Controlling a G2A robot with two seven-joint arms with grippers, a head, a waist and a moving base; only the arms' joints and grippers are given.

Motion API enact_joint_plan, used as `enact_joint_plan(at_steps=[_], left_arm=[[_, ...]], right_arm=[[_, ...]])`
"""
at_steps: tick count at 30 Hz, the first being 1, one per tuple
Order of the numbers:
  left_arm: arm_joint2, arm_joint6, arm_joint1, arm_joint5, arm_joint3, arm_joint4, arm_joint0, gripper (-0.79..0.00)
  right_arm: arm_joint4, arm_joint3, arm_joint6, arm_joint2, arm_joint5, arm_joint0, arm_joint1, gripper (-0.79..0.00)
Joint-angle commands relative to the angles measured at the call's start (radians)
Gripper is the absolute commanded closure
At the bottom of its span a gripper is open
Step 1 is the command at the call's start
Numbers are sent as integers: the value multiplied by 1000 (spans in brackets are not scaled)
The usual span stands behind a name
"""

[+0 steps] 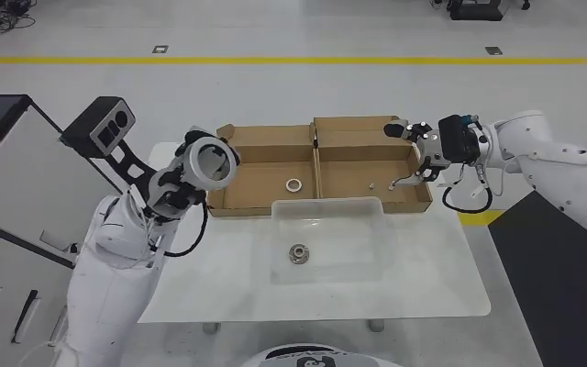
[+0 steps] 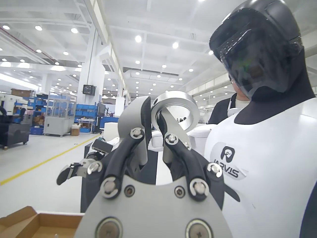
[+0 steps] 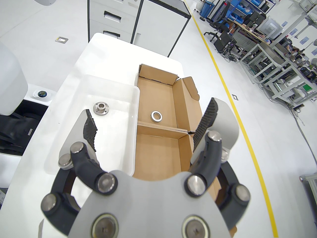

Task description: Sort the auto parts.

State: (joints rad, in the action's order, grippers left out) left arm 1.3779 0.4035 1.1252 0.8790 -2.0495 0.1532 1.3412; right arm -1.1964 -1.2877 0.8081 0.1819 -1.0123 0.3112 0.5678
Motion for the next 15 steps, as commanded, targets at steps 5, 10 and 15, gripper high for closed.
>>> enact_joint_plan(at_steps=[5,10,15], left_arm=[[-64,-1,12,-93,77,-123,-97,0],[-141,68,22,-127,204,-246,-229,0],[-216,159,30,-142,327,-367,-331,0]], right_arm=[[0,0,0,0,0,0,0,-785],[0,0,0,0,0,0,0,-785],[0,0,0,0,0,0,0,-785]])
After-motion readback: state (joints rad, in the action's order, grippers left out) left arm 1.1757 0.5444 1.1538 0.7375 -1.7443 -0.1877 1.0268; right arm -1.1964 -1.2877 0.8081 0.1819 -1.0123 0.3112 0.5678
